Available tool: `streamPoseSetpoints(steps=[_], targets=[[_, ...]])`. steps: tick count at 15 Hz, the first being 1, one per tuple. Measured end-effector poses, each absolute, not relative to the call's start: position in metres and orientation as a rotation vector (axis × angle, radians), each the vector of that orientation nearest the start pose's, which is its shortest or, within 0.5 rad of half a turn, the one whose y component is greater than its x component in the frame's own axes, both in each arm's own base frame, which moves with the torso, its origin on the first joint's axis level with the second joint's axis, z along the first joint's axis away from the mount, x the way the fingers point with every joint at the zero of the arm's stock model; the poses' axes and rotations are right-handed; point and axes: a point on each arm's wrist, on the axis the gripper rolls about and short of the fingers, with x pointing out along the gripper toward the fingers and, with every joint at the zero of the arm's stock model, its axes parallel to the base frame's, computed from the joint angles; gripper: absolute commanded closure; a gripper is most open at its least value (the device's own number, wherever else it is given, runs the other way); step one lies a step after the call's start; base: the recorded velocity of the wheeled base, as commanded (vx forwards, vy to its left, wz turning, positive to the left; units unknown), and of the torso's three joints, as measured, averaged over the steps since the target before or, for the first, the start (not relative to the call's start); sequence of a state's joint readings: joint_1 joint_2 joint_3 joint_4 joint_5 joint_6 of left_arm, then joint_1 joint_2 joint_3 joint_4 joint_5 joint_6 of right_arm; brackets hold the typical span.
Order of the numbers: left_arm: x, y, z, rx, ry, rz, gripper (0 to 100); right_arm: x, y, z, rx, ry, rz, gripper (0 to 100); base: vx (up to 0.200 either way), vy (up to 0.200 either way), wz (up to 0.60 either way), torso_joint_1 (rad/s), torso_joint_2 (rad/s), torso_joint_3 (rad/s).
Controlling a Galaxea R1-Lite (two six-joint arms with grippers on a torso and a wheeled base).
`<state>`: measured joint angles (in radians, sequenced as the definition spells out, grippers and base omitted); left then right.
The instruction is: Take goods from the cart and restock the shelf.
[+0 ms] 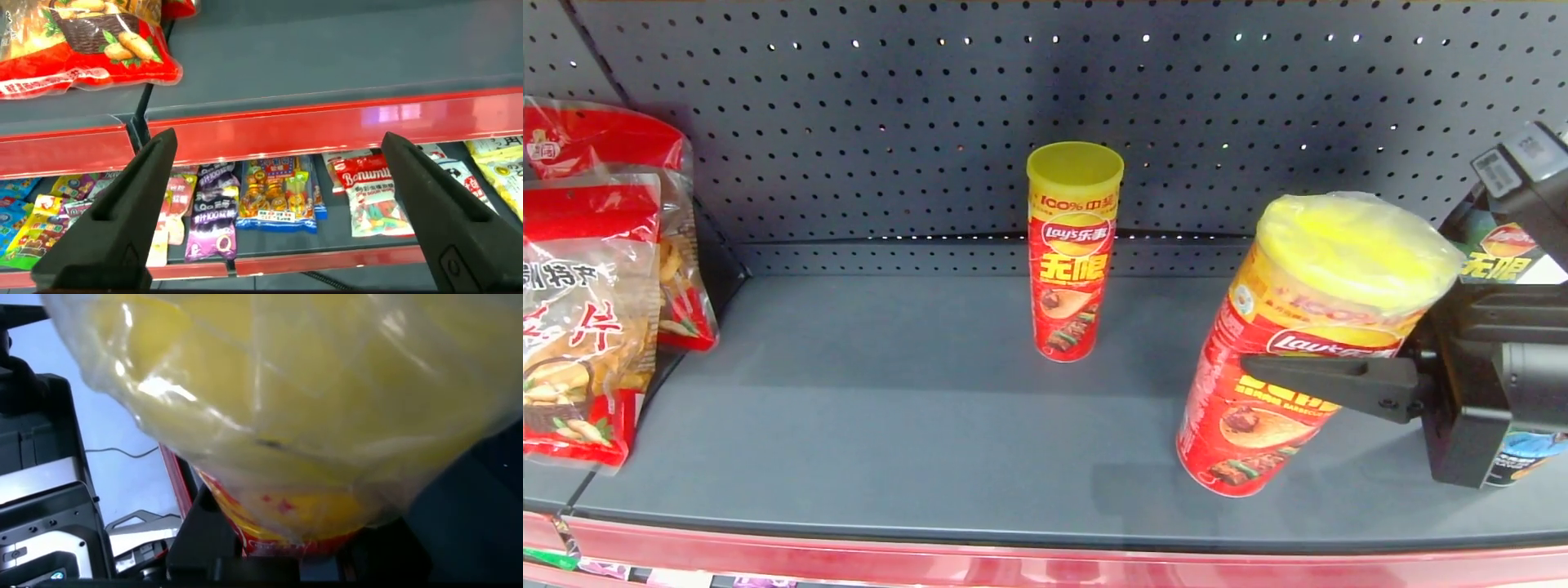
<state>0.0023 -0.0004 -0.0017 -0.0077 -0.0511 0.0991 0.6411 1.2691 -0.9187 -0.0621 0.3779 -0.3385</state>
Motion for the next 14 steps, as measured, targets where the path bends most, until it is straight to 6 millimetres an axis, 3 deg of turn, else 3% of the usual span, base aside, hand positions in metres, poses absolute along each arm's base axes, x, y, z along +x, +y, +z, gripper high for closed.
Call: streamPoseSetpoints(steps=[8, 11, 14], targets=[[-0.023, 0.001, 0.077, 0.016, -0.014, 0.047, 0, 0.16, 0.123, 0.264, -0.344, 0.152, 1.03, 100, 0.0, 0.0, 0.0, 0.0, 0.0, 0.0], [-0.026, 0.003, 0.117, -0.006, -0.211, 0.03, 0, 0.161, 0.123, 0.26, -0.346, 0.166, 1.033, 100, 0.0, 0.0, 0.0, 0.0, 0.0, 0.0], [-0.01, 0.004, 0.139, 0.02, -0.141, -0.099, 0, 0.164, 0.126, 0.262, -0.345, 0.147, 1.035, 100, 0.0, 0.0, 0.0, 0.0, 0.0, 0.0]])
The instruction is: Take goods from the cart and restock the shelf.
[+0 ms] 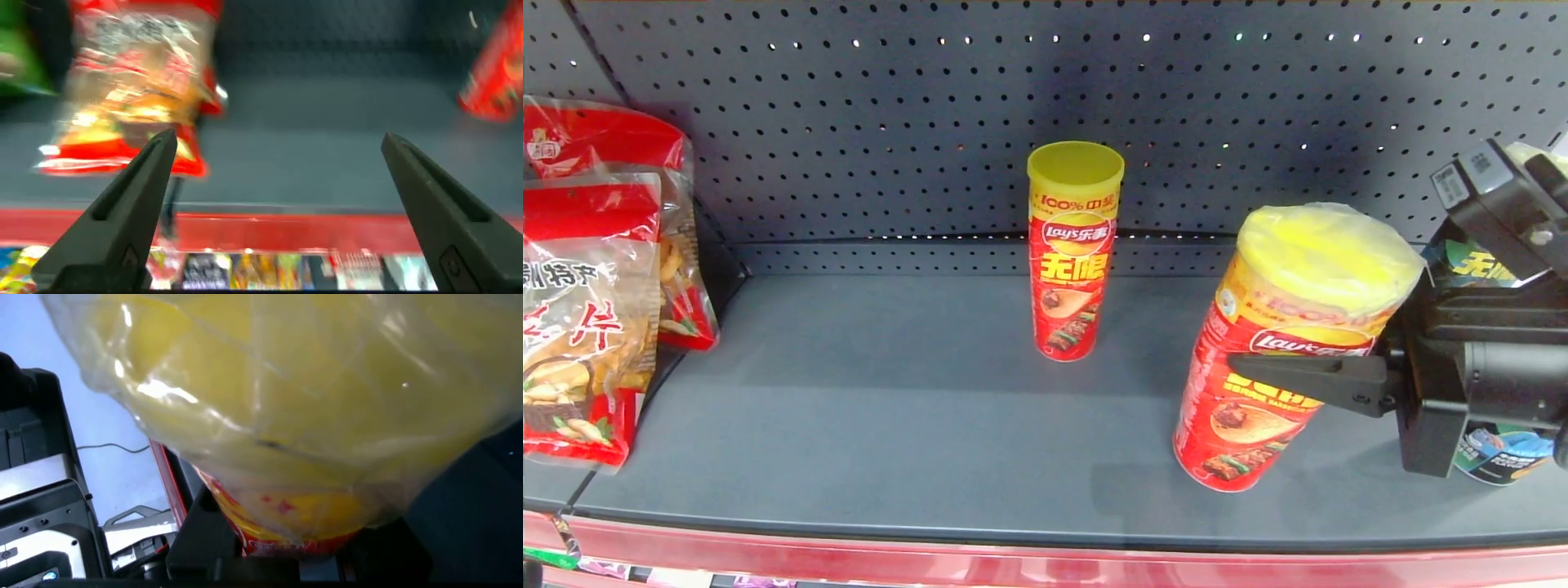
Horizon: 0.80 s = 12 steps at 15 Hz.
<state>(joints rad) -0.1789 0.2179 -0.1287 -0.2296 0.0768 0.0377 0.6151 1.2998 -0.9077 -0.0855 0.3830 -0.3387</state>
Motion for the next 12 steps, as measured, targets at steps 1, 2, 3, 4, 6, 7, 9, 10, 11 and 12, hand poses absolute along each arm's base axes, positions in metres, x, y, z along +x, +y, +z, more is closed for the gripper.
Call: streamPoseSetpoints(steps=[1, 2, 3, 4, 6, 7, 9, 10, 11, 12], targets=[[-0.007, 0.003, 0.142, 0.042, -0.11, -0.176, 0, 0.164, 0.126, 0.262, -0.344, 0.146, 1.034, 100, 0.0, 0.0, 0.0, 0.0, 0.0, 0.0], [-0.004, 0.001, 0.148, 0.051, -0.097, -0.251, 0, 0.164, 0.126, 0.263, -0.344, 0.141, 1.034, 100, 0.0, 0.0, 0.0, 0.0, 0.0, 0.0], [0.0, 0.0, 0.152, 0.057, -0.082, -0.303, 0, 0.165, 0.127, 0.264, -0.343, 0.139, 1.034, 100, 0.0, 0.0, 0.0, 0.0, 0.0, 0.0], [0.006, -0.003, 0.159, 0.061, -0.07, -0.354, 0, 0.165, 0.127, 0.264, -0.344, 0.138, 1.034, 100, 0.0, 0.0, 0.0, 0.0, 0.0, 0.0], [0.026, -0.011, 0.175, 0.068, -0.056, -0.422, 0, 0.166, 0.127, 0.266, -0.342, 0.134, 1.032, 100, 0.0, 0.0, 0.0, 0.0, 0.0, 0.0], [0.039, -0.017, 0.188, 0.067, -0.065, -0.45, 0, 0.166, 0.127, 0.269, -0.341, 0.128, 1.03, 100, 0.0, 0.0, 0.0, 0.0, 0.0, 0.0], [0.071, -0.034, 0.21, 0.073, -0.059, -0.549, 0, 0.168, 0.128, 0.274, -0.32, 0.119, 1.022, 100, 0.0, 0.0, 0.0, 0.0, 0.0, 0.0], [0.089, -0.043, 0.216, 0.095, -0.051, -0.639, 0, 0.169, 0.128, 0.276, -0.312, 0.117, 1.018, 100, 0.0, 0.0, 0.0, 0.0, 0.0, 0.0], [0.105, -0.052, 0.217, 0.131, -0.037, -0.719, 0, 0.169, 0.128, 0.277, -0.308, 0.113, 1.017, 100, 0.0, 0.0, 0.0, 0.0, 0.0, 0.0], [0.118, -0.058, 0.217, 0.163, -0.039, -0.769, 0, 0.17, 0.128, 0.278, -0.307, 0.113, 1.013, 100, 0.0, 0.0, 0.0, 0.0, 0.0, 0.0]])
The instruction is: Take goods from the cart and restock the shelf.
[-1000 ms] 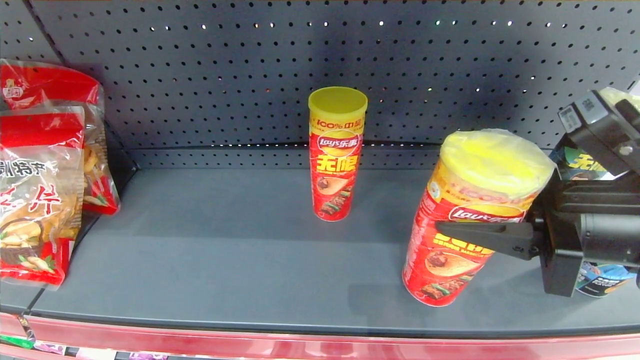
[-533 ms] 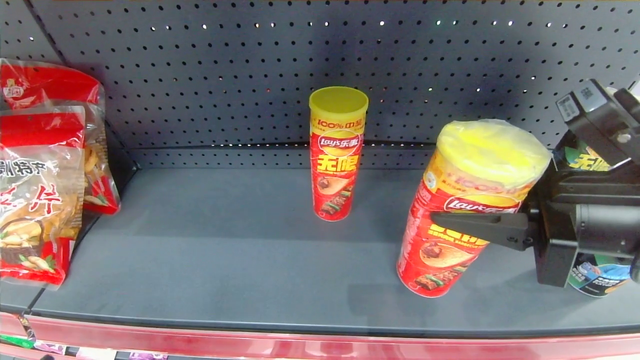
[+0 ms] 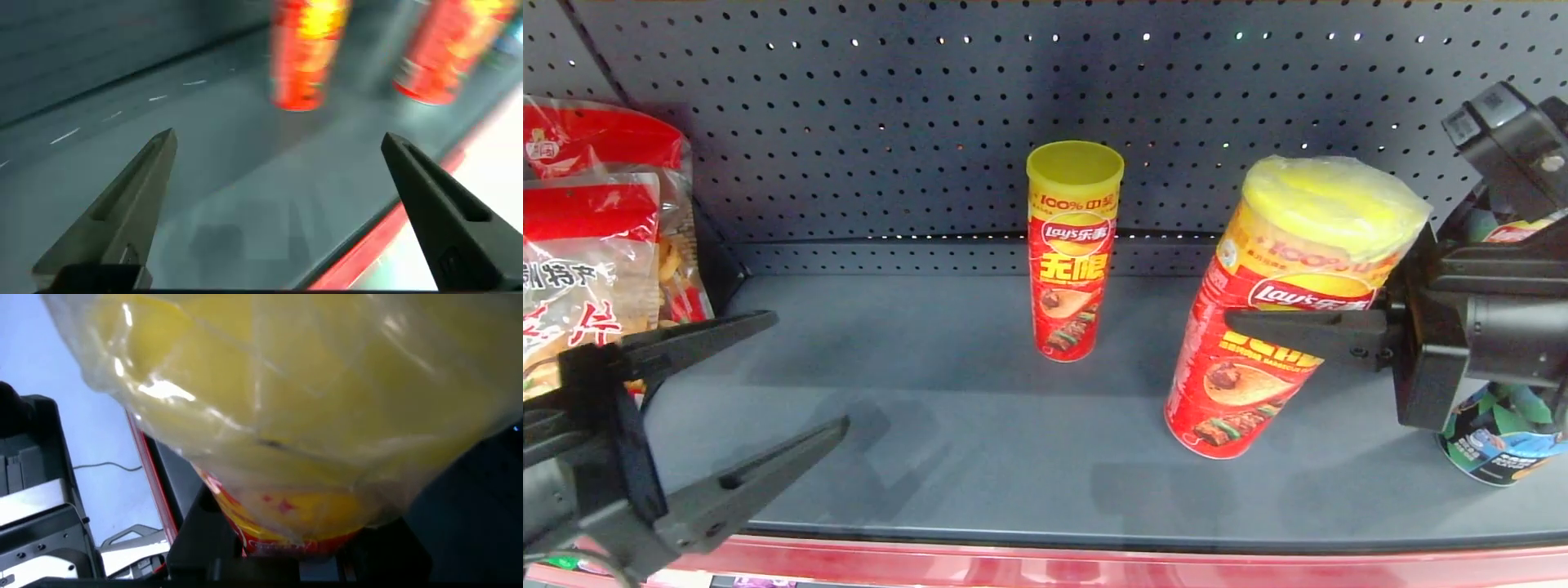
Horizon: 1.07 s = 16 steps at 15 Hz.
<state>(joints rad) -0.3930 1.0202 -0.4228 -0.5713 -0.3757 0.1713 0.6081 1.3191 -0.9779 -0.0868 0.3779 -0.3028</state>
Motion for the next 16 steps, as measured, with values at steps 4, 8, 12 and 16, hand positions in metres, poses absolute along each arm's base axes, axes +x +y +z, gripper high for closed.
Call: streamPoseSetpoints(steps=[4, 8, 12, 16], targets=[[0.173, -0.071, 0.211, 0.225, -0.142, -0.835, 0, 0.173, 0.125, 0.277, -0.305, 0.119, 0.994, 100, 0.0, 0.0, 0.0, 0.0, 0.0, 0.0], [0.221, -0.083, 0.197, 0.228, -0.129, -0.855, 0, 0.175, 0.123, 0.275, -0.306, 0.126, 0.98, 100, 0.0, 0.0, 0.0, 0.0, 0.0, 0.0], [0.256, -0.105, 0.196, 0.217, -0.144, -0.901, 0, 0.179, 0.125, 0.275, -0.305, 0.127, 0.979, 100, 0.0, 0.0, 0.0, 0.0, 0.0, 0.0], [0.279, -0.144, 0.19, 0.196, -0.147, -0.995, 0, 0.186, 0.124, 0.274, -0.303, 0.124, 0.959, 100, 0.0, 0.0, 0.0, 0.0, 0.0, 0.0]])
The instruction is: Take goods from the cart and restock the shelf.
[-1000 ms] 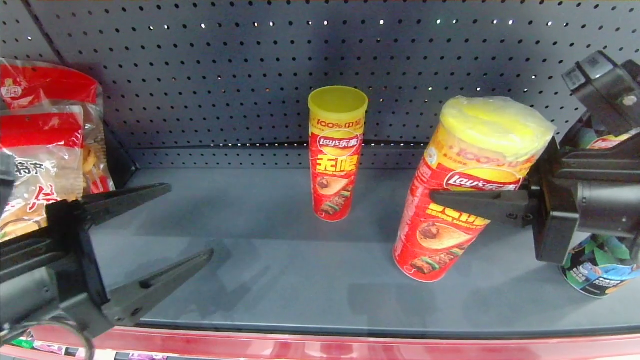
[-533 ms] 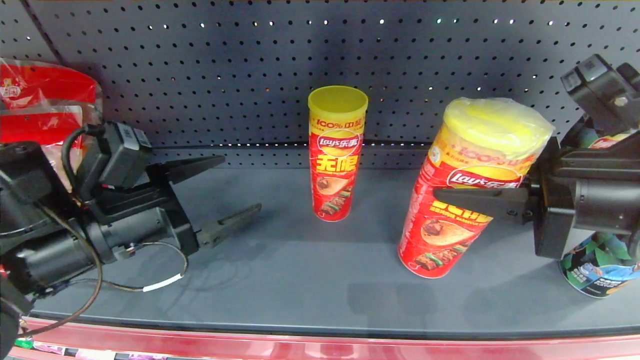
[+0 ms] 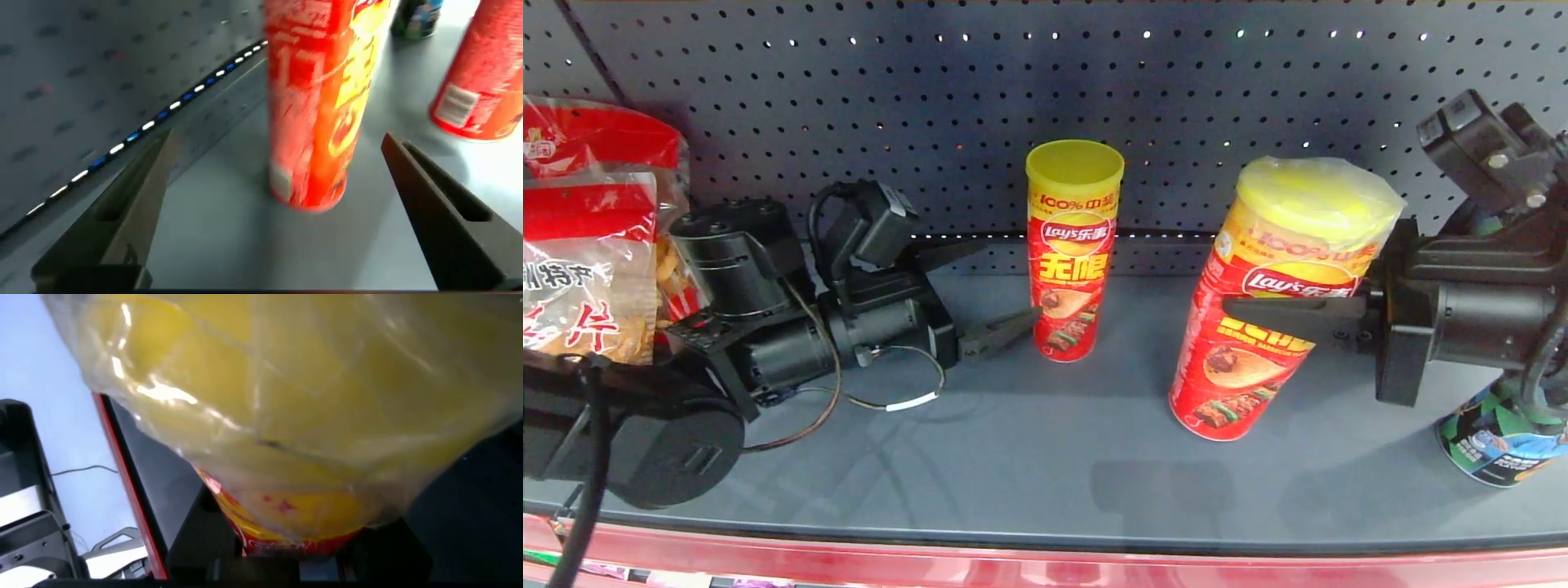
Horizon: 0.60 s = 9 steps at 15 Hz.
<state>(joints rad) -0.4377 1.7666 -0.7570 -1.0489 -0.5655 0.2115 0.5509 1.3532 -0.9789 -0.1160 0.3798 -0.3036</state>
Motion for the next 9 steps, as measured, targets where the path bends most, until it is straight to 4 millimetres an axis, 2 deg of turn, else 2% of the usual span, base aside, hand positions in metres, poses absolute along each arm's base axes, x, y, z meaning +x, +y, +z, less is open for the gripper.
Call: streamPoseSetpoints(steps=[4, 9], targets=[[0.288, -0.157, 0.179, 0.191, -0.123, -1.022, 0, 0.191, 0.125, 0.271, -0.303, 0.129, 0.951, 100, 0.0, 0.0, 0.0, 0.0, 0.0, 0.0], [0.301, -0.175, 0.177, 0.179, -0.139, -1.049, 0, 0.193, 0.125, 0.271, -0.302, 0.13, 0.949, 100, 0.0, 0.0, 0.0, 0.0, 0.0, 0.0]])
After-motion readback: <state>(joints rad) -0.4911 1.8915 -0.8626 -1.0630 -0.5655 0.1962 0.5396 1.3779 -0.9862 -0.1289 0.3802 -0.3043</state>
